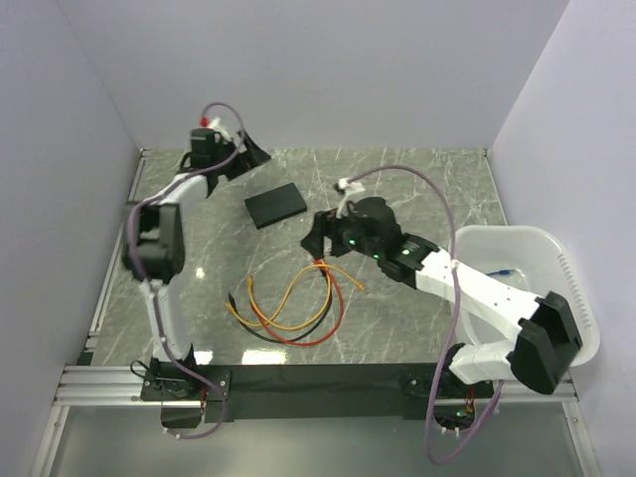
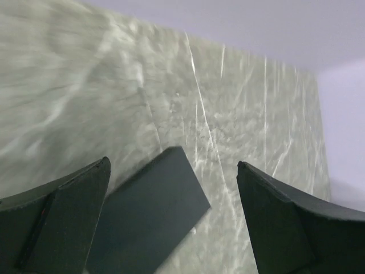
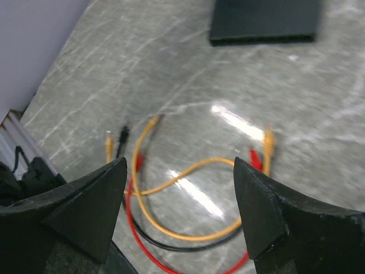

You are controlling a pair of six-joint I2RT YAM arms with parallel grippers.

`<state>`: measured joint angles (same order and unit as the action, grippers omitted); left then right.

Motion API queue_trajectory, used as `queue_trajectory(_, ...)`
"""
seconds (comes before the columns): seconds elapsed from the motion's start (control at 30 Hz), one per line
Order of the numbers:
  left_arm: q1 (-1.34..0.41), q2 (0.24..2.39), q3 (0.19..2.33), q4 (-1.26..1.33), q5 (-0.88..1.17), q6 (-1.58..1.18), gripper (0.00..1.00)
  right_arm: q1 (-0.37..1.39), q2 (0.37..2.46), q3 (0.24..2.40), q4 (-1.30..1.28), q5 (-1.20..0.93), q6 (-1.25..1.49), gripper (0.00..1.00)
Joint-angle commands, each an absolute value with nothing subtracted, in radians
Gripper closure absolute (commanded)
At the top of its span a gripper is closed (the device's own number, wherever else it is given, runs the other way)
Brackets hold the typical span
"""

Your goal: Insert the plug into the switch port

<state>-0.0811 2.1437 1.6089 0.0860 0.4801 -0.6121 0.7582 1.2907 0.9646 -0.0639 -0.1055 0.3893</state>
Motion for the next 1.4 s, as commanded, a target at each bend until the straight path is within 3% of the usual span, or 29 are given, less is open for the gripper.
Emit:
queue_trajectory(0.0,-0.049,1.798,1.366,0.25,0.168,-0.684,0.01,0.84,1.397,1.136,-0.168,0.0,0.371,0.2)
queue_trajectory(0.07,-0.019,1.623,1.117,0.337,0.052,-0.78,0.01,0.88,1.492,1.187,-0.205,0.05,0.382,0.33)
queue_trajectory(0.13,0.021,1.544,1.005,0.376,0.104,-0.839,0.01,0.905,1.595,1.265,-0.236,0.067,0.393,0.47)
queue_trajectory(0.2,0.023,1.479,0.933,0.289,0.121,-0.824,0.03,0.945,1.662,1.36,-0.264,0.103,0.402,0.53)
queue_trajectory(0.37,0.012,1.338,0.702,0.356,0.066,-0.764,0.08,1.046,1.923,1.59,-0.446,0.227,0.39,0.55)
queue_trajectory(0.5,0.014,1.264,0.654,0.339,0.005,-0.729,0.08,1.084,2.049,1.672,-0.459,0.216,0.422,0.56)
queue_trajectory(1.37,0.014,1.192,0.673,0.264,-0.057,-0.722,0.08,1.104,2.186,1.623,-0.314,0.041,0.462,0.6)
